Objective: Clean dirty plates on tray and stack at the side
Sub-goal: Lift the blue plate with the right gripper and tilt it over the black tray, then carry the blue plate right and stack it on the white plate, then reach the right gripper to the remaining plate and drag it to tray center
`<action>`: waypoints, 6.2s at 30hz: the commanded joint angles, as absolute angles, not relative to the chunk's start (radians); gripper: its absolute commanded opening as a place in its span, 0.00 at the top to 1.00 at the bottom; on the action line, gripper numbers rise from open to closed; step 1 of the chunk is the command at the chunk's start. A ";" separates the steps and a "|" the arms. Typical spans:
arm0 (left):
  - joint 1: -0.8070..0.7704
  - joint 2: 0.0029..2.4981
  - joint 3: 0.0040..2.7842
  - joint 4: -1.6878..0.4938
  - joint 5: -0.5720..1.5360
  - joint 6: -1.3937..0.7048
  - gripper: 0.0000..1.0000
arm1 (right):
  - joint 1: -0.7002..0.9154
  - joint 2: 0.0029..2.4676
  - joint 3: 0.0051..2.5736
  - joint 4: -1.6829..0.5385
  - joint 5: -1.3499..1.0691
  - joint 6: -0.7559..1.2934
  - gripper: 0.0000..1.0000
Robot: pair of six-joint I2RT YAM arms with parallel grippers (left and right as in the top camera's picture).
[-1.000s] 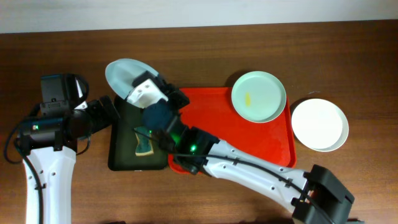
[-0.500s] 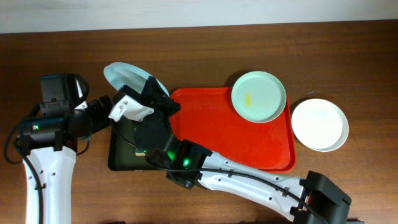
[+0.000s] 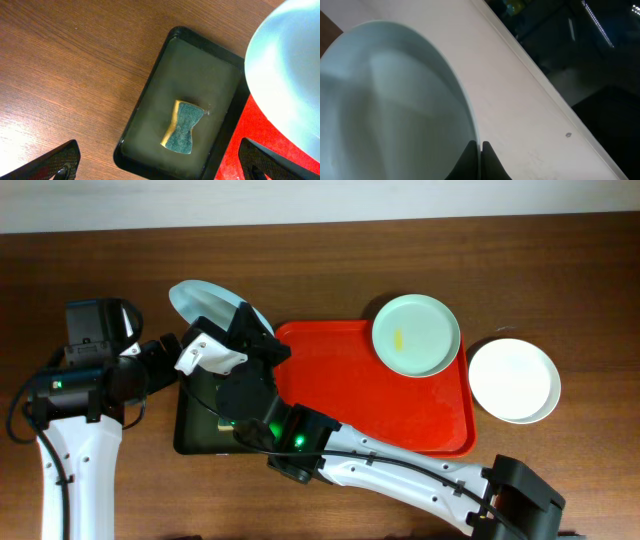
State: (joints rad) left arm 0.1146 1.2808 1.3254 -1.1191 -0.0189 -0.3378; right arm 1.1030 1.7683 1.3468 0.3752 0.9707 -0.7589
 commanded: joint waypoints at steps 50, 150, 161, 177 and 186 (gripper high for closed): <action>0.119 1.280 1.339 -1.120 -0.026 -0.348 0.01 | -0.258 1.740 1.364 -1.037 -0.462 0.420 0.96; 0.119 1.280 1.339 -1.120 -0.026 -0.348 0.01 | -0.016 2.189 1.752 -1.278 -0.244 0.173 0.96; 0.119 1.280 1.339 -1.120 -0.026 -0.348 0.01 | 0.278 2.189 1.730 -1.444 -0.232 0.253 0.96; 0.119 1.280 1.339 -1.120 -0.026 -0.348 0.01 | 0.327 2.191 1.626 -1.267 -0.232 0.313 0.88; 0.119 1.280 1.339 -1.120 -0.026 -0.348 0.01 | 0.277 2.154 1.697 -1.294 -0.225 0.296 0.74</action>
